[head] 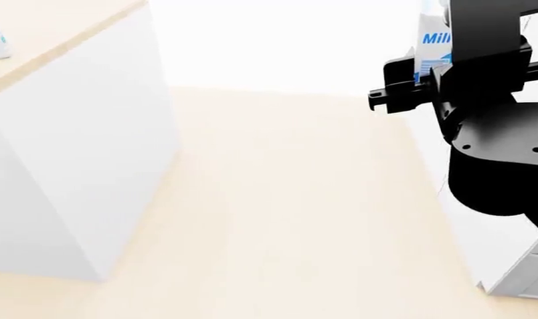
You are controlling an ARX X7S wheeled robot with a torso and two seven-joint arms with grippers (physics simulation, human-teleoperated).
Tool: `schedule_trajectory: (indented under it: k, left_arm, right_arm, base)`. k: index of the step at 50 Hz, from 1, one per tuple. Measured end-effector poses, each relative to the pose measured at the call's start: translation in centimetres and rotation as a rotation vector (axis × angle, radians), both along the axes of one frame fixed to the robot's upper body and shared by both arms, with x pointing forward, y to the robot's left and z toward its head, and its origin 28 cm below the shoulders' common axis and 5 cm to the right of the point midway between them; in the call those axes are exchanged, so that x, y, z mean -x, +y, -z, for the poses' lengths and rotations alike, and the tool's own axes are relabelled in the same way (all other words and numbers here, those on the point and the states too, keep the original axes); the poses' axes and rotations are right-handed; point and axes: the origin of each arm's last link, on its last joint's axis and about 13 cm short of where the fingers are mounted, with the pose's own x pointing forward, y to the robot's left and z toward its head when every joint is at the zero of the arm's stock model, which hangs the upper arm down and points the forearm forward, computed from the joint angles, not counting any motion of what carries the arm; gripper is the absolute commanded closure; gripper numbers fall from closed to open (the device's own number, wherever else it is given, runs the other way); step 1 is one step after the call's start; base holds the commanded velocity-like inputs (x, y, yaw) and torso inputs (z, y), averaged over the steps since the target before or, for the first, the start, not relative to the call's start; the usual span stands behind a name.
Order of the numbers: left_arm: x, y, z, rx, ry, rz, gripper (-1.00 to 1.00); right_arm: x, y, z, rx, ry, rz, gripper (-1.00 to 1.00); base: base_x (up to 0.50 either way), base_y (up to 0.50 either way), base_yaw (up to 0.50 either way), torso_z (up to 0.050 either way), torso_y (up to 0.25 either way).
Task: Move the drinks to the dining counter.
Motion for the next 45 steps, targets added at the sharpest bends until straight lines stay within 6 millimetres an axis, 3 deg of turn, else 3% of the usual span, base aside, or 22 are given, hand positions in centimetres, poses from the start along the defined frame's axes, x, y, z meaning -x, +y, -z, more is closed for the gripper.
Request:
schedule_trajectory:
  k: [45]
  left_arm:
    - [-0.16, -0.06, 0.16, -0.007, 0.005, 0.005, -1.0]
  right_arm:
    - [-0.17, 0.16, 0.18, 0.009, 0.007, -0.01, 1.0]
  base:
    - [-0.06, 0.5, 0.0, 0.0, 0.001]
